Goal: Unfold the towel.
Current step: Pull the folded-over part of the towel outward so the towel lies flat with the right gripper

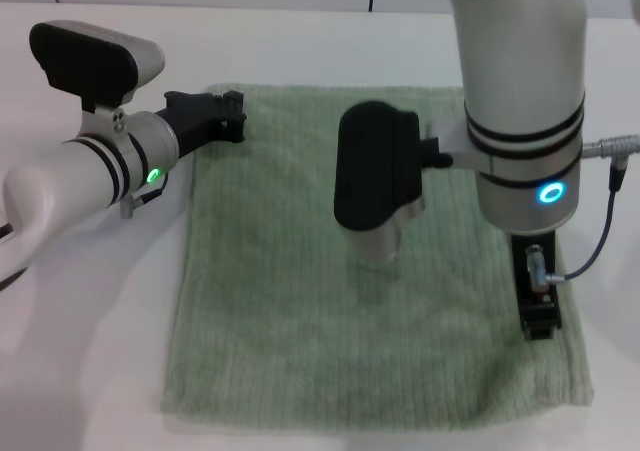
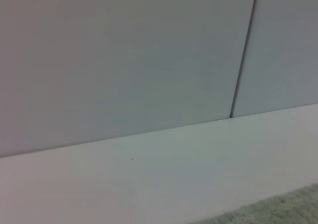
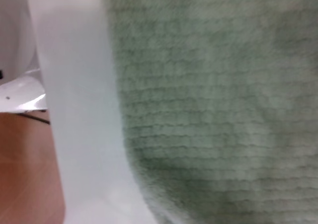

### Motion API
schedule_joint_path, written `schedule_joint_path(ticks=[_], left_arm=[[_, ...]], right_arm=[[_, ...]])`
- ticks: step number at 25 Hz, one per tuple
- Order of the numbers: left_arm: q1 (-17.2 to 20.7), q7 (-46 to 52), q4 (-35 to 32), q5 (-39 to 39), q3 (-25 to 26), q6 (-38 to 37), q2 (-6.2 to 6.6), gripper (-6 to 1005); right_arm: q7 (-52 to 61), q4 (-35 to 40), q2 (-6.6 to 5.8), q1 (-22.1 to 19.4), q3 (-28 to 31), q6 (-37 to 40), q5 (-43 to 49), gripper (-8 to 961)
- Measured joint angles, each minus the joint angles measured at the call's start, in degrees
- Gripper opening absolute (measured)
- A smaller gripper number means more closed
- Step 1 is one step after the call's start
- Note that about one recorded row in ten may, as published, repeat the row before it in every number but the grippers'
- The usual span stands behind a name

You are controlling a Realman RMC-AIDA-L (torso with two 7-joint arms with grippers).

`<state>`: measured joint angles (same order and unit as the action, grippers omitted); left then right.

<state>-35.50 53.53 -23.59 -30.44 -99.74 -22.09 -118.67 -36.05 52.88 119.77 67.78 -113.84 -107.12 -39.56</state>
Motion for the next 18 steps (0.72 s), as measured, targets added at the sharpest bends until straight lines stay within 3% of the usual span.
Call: schedule_joint_path(ticks=[18], left_arm=[[-0.28,0.0,-0.18,-0.41,0.34,-0.03,0.11,-2]], right_arm=[[-2.59,-14.14,0.11,2.03,-5.4,0.36,-7.17,297]])
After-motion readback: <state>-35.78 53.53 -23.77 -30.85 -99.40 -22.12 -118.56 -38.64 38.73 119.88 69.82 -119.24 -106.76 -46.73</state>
